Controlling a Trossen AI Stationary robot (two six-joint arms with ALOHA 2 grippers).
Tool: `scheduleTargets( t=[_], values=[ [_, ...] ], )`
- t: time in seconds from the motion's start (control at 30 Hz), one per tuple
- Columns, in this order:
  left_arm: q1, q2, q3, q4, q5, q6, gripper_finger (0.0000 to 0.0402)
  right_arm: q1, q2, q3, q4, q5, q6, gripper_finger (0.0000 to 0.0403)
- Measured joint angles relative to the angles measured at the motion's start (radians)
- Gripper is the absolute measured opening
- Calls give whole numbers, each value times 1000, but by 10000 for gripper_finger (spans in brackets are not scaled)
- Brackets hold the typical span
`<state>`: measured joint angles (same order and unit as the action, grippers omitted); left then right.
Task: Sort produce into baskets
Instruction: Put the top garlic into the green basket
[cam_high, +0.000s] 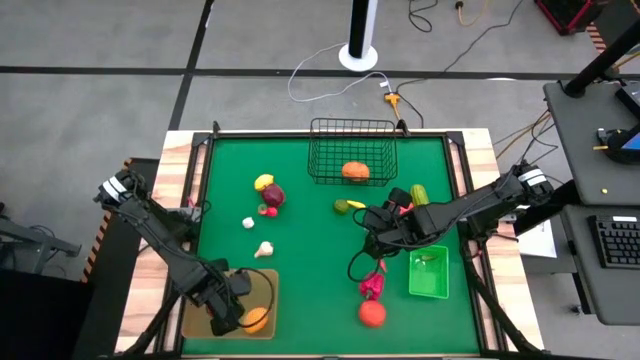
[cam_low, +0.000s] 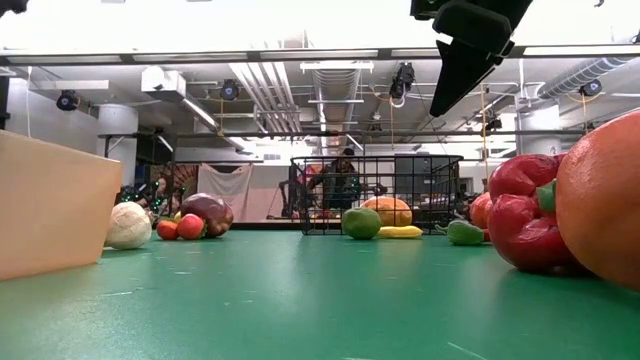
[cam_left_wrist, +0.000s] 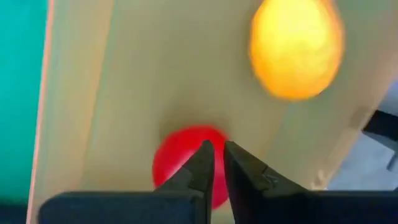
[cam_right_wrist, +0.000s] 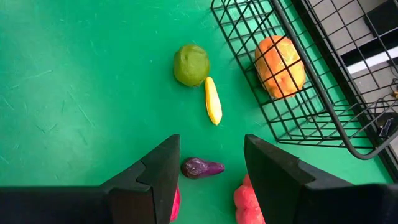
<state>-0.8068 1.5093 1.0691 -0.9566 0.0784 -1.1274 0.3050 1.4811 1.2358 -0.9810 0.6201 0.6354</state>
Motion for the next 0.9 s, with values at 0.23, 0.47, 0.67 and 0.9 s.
scheduleTargets(
  t=[0.23, 0.47, 0.67, 0.9],
  values=[
    [93, -1, 0, 6, -57, 170, 4, 0, 0, 0, 0, 0, -7, 171],
    [179, -10, 0, -5, -152, 385, 1, 0, 0, 0, -5, 0, -22, 171],
    [245, -56, 10, -14, -186, 510, 0, 0, 0, 0, -6, 0, -20, 171],
    [332, -158, 13, -43, -247, 617, 0, 0, 0, 0, -5, 0, -8, 171]
  ],
)
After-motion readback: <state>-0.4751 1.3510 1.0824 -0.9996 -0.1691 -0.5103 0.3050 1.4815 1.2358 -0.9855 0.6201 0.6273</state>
